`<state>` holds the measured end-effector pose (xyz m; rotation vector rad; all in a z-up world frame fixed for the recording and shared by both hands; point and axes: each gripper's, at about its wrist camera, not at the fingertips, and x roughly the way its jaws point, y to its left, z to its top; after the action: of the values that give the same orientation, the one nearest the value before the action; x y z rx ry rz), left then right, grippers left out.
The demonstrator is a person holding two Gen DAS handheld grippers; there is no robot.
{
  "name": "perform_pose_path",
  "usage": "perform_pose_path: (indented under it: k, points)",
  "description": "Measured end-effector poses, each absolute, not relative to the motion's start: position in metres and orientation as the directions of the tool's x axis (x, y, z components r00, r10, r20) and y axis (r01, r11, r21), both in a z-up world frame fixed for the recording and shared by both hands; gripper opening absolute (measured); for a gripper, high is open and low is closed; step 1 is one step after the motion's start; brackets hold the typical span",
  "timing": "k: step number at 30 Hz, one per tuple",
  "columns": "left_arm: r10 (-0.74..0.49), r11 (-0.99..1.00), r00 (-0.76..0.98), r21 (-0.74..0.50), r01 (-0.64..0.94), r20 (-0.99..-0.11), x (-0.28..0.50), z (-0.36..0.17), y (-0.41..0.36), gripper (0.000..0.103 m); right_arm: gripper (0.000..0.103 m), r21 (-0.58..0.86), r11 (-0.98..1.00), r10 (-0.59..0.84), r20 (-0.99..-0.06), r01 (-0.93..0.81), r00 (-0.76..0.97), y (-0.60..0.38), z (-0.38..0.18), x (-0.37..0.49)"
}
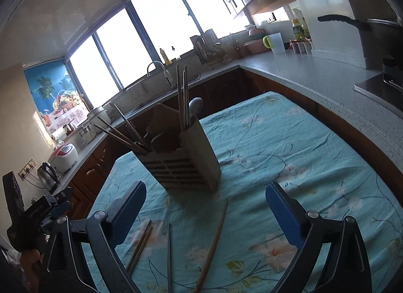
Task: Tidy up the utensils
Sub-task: 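Grasp a wooden chopstick with the left tool while the right tool grasps another chopstick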
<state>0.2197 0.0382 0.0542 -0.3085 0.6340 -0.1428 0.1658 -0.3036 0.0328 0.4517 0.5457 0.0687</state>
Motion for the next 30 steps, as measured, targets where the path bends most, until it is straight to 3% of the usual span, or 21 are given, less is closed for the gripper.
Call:
perform_pose_path:
  k: [13, 30]
  points:
    - [-0.212, 0.963, 0.737, -0.266, 0.046, -0.641, 0.199, 0.020, 0.031, 0.075, 0.097, 0.405, 0.912, 0.186, -0.557, 0.069, 0.810, -0.290, 0.007, 0.147]
    - [-0.196, 0.980, 0.586, -0.133, 0.149, -0.786, 0.228, -0.018, 0.003, 0.075, 0.097, 0.377, 0.924, 0.204, -0.623, 0.061, 0.755, -0.276, -0.010, 0.161]
